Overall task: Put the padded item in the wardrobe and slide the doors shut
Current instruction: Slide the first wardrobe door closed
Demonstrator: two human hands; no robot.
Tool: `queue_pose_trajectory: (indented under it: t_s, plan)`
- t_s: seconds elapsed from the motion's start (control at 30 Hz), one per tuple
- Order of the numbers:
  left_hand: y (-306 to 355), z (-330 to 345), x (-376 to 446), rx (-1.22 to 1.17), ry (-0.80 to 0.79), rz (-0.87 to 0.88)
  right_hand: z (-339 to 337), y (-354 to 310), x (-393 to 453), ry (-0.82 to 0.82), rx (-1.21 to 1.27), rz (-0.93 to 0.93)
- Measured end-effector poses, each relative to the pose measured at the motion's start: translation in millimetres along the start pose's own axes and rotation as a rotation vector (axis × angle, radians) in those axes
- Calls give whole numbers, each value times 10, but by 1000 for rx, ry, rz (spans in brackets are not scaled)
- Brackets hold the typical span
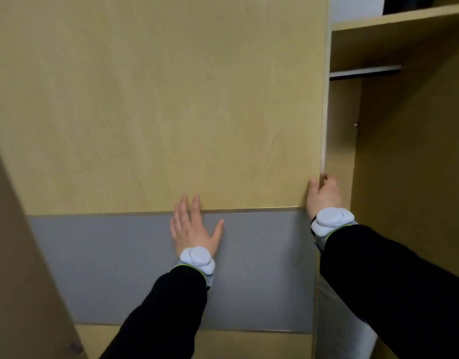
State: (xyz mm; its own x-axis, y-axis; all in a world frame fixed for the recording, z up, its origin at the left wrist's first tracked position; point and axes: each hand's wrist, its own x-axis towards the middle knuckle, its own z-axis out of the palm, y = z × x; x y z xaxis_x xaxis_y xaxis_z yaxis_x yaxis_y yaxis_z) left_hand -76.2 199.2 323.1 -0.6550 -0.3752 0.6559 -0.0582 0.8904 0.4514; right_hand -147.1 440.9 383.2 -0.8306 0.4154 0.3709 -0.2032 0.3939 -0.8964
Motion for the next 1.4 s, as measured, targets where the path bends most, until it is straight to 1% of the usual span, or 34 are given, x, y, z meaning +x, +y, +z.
queue_pose_trajectory:
  t_s: [0.13, 0.27, 0.37, 0.57, 0.73, 0.9, 1.27, 1.4]
  plan:
    - [-68, 33, 225, 27, -11, 8, 49, 19, 76, 6, -1, 40]
    - [-62, 153, 333, 96, -26, 39, 57, 79, 94, 18, -15, 29]
    - [40, 226, 393, 90, -11, 46, 62, 110, 90, 20, -31, 7]
    - [482, 361, 420, 70, -3, 198, 154, 103, 55, 51, 13, 3]
    - [613, 474, 432, 75, -28, 166, 213, 115, 67, 93, 16, 1]
    - [593, 556, 457, 72, 2, 173, 240, 162, 74, 117, -16, -31]
    - [661, 593, 442, 59, 19, 183, 175, 211, 118, 106, -39, -59]
    - [748, 605, 406, 65, -5, 181, 118, 267, 156, 109, -27, -51]
